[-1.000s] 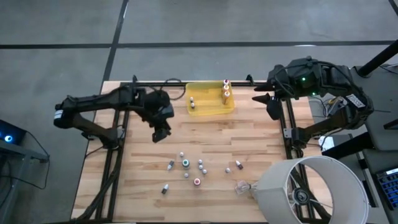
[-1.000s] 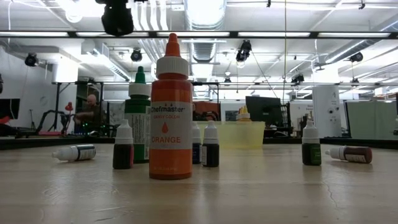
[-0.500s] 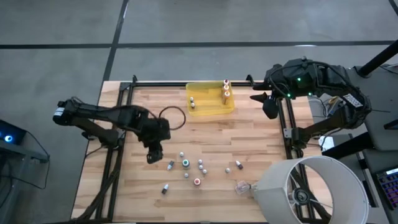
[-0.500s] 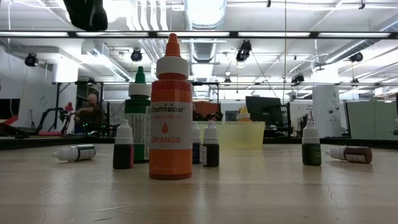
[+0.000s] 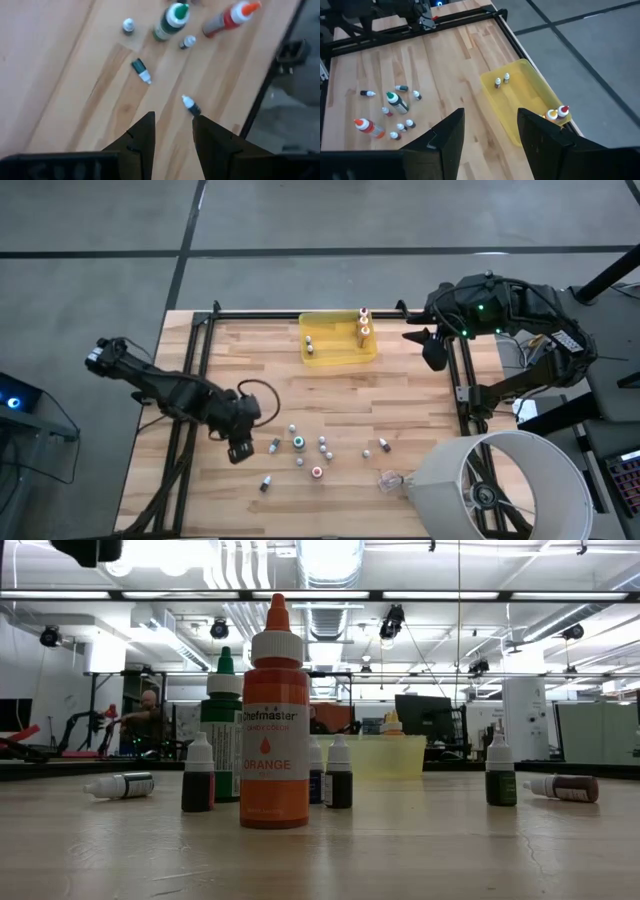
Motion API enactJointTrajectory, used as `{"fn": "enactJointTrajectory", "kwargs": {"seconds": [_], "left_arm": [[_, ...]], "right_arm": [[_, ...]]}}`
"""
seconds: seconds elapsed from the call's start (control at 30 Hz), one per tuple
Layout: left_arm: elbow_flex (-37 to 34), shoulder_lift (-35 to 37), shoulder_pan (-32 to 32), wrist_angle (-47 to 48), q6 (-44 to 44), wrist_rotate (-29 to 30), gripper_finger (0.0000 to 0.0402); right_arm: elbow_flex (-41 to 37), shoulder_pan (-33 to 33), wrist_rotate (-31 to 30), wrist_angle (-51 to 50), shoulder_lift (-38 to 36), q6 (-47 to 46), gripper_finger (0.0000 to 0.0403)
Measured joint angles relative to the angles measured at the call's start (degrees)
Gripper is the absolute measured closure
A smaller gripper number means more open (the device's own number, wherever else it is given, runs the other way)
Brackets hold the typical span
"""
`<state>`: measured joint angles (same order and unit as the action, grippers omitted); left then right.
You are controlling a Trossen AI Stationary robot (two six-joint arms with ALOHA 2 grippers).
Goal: Pick & Place food coloring
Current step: Put the small dark green food coloring bottle into the yellow bin
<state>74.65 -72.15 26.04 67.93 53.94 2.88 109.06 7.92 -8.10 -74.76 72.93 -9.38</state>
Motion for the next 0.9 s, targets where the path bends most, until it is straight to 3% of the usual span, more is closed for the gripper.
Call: {"fn": "enactJointTrajectory", "kwargs": {"seconds": [0.23, 0.43, 0.6, 0.9], "left_arm": [[0.00, -1.32, 9.84, -0.18, 23.13, 13.23, 0.0298], [0.00, -3.97, 14.94, 0.91, 32.73, 16.11, 0.0298], [-0.02, -6.34, 14.37, 3.28, 30.40, 16.52, 0.0298], [-0.02, -5.47, 2.51, 5.37, 9.51, 15.07, 0.0298]], "right_arm": [[0.00, 0.00, 0.28, -0.01, -0.01, 4.93, 0.0229], [0.00, 0.00, 0.64, -0.04, -0.14, 8.91, 0.0229], [0.00, 0.00, 0.70, -0.04, -0.17, 9.62, 0.0229], [0.00, -0.04, 0.84, -0.04, -0.15, 0.35, 0.0229]]}}
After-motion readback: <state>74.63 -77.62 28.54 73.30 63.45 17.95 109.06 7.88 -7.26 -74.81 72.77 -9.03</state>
